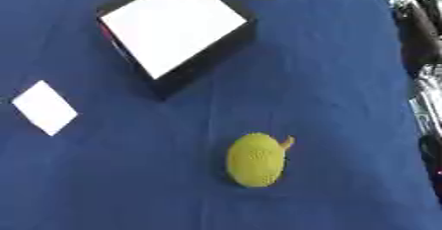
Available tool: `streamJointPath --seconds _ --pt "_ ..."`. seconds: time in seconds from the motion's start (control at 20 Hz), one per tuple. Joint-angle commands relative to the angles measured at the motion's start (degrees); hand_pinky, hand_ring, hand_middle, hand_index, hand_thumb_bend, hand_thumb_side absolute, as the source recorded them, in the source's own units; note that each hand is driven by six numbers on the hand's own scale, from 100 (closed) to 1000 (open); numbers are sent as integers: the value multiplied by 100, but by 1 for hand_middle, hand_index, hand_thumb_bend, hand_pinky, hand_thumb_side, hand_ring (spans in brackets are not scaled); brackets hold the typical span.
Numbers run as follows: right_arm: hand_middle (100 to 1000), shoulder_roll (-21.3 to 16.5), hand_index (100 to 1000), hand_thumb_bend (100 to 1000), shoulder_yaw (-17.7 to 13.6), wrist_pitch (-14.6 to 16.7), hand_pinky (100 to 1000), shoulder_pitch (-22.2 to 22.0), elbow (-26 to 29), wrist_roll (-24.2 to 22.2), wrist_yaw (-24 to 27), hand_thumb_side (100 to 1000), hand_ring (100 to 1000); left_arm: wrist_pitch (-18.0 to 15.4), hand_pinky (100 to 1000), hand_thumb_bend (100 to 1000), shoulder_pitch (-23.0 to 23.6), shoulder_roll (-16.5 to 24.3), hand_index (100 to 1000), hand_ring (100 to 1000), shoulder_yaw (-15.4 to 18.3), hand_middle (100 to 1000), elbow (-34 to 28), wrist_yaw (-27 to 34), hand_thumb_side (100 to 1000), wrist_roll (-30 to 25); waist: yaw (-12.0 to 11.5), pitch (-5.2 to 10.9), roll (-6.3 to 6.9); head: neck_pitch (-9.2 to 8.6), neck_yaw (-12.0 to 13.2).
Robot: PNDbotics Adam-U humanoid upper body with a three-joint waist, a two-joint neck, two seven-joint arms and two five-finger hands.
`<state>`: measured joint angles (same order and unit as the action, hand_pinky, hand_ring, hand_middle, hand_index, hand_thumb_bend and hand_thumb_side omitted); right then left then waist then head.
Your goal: Pick up objects on the table and place them in the box.
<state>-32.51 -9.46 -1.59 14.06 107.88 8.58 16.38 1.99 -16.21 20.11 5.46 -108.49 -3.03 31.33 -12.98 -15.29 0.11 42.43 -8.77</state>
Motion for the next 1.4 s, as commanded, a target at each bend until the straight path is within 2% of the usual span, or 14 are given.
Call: streamJointPath --seconds 0.05,0.45,0.6,0.7,0.8,0.95,1.15,1.4 --pt "799 -118 893 100 -18 1 1000 31 77 -5 -20 580 880 -22 675 259 -60 112 834 759 16 768 -74 17 625 -8 6 49 -52 59 -24" --pt "799 -127 893 100 -20 0 1000 23 100 2 -43 580 880 -11 676 257 -71 235 834 761 6 769 -73 12 624 -31 5 -6 -56 73 -29" --pt "799 -164 893 100 -21 1 1000 2 109 6 -58 578 879 25 685 256 -91 639 847 767 -39 778 -108 -81 595 -221 8 -7 -32 45 -66" --pt "799 -199 893 100 -21 0 1000 -20 113 10 -74 577 878 94 695 259 -99 1120 858 772 -82 785 -165 -190 578 -570 8 -3 -4 40 -91" --pt "798 -231 893 100 -21 1 1000 -41 117 14 -83 577 878 203 721 259 -104 1593 876 783 -120 801 -214 -314 590 -1123 5 2 22 40 -108" --pt "798 -287 893 100 -16 -7 1000 -81 113 16 -104 578 876 295 750 269 -101 2596 887 797 -225 819 -292 -725 595 -2528 -18 16 93 54 -154" --pt "797 -326 892 100 10 -20 1000 -91 110 -11 -119 577 875 257 796 284 -116 3547 902 821 -309 849 -266 -999 634 -4220 -28 23 144 38 -173" --pt "796 -373 892 100 18 -17 1000 -108 120 -18 -131 574 874 94 839 320 -70 4399 917 850 -578 882 -314 -982 701 -5822 -2 26 167 36 -172"
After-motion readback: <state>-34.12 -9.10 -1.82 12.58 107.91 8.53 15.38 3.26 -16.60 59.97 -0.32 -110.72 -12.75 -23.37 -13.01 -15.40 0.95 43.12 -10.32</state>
